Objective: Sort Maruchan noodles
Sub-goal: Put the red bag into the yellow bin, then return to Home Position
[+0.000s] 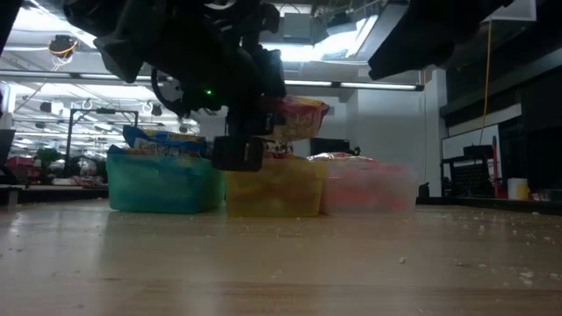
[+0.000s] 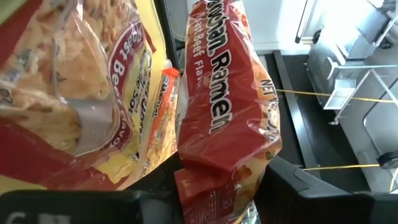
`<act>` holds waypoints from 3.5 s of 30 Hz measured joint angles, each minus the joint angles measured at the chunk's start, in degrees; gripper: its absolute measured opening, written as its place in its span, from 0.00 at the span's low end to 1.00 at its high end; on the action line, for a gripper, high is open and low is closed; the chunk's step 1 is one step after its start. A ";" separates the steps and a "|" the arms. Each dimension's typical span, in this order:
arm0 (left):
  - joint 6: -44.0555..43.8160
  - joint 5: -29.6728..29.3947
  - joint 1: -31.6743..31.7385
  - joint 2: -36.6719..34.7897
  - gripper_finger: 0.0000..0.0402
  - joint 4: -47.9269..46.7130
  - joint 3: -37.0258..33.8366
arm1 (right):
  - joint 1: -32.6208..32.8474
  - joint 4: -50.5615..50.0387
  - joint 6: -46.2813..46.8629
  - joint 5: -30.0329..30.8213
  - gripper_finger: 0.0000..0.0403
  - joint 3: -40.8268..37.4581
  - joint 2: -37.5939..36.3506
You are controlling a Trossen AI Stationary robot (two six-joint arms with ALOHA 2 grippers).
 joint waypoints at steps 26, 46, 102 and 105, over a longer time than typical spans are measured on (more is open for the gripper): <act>12.13 -0.56 -1.29 -0.02 0.37 0.45 1.70 | -14.86 12.65 -18.80 -13.50 0.51 -0.01 8.71; 18.99 2.77 -1.00 -0.07 0.43 -0.99 1.72 | -16.16 10.99 -23.78 -19.31 0.51 -0.02 8.59; 68.53 35.26 -21.58 -29.94 0.43 -1.53 1.66 | -22.33 -22.78 -34.31 -37.82 0.51 15.44 -19.38; 79.81 46.27 -20.62 -37.04 0.43 -1.90 1.66 | -22.35 -28.55 -27.99 -36.25 0.51 19.56 -23.87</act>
